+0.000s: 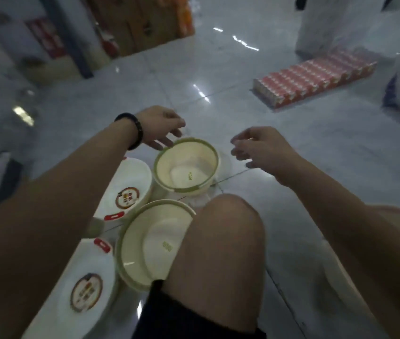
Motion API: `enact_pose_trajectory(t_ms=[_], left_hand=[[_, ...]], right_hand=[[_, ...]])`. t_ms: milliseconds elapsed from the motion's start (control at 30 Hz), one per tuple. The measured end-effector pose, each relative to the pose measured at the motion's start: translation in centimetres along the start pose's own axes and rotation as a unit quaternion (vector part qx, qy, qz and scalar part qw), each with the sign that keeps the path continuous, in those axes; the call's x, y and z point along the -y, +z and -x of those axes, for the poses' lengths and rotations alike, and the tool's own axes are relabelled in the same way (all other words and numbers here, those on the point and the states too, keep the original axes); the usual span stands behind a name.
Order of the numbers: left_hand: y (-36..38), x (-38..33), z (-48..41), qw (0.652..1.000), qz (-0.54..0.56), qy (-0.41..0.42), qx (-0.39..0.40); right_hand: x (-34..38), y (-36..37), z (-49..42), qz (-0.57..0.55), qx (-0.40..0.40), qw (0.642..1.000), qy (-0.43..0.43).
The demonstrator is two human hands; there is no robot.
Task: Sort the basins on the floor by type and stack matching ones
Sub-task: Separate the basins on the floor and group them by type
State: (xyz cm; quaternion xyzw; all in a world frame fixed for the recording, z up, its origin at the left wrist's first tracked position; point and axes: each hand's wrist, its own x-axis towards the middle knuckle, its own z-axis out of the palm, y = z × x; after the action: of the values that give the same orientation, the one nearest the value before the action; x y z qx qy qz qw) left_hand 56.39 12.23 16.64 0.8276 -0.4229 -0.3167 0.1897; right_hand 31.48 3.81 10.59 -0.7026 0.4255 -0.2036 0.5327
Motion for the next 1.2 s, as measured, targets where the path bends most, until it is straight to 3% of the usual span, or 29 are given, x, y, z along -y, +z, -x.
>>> enact_pose_trajectory(t_ms=[133, 300, 500, 600, 700, 767, 933, 1200], left_hand=[[-1.9, 13.8, 2.2, 0.993, 0.031, -0.113, -0.003], [1.9, 28.5, 3.3, 0.958, 0.117, -0.261, 0.035], [9.9, 39.1, 2.0, 0.881, 0.183, -0.416, 0.136], [13.0, 41.6, 0.4, 0.894, 0.173, -0.404, 0.093], [14.1, 42.9, -1.9, 0.927, 0.124, -0.353, -0.013], [14.5, 43.9, -3.4, 0.931, 0.100, -0.349, -0.041], [15.0, 44.9, -5.2, 0.915, 0.080, -0.396, 0.002], [9.9, 38.2, -5.6, 0.944, 0.099, -0.313, 0.017]], right_hand=[[5.3, 11.4, -0.5, 0.116, 0.181, 0.976, -0.024], [4.3, 24.5, -1.7, 0.216, 0.320, 0.918, 0.090], [-9.4, 30.3, -1.7, 0.193, 0.200, 0.906, 0.321], [-14.2, 30.3, -1.4, 0.153, 0.181, 0.881, 0.409], [-16.4, 30.2, -2.1, 0.119, 0.167, 0.879, 0.430], [-17.0, 30.1, -2.4, 0.114, 0.142, 0.888, 0.423], [-18.0, 28.8, -2.5, 0.121, 0.127, 0.887, 0.427], [-18.2, 24.9, -3.1, 0.119, 0.060, 0.897, 0.421]])
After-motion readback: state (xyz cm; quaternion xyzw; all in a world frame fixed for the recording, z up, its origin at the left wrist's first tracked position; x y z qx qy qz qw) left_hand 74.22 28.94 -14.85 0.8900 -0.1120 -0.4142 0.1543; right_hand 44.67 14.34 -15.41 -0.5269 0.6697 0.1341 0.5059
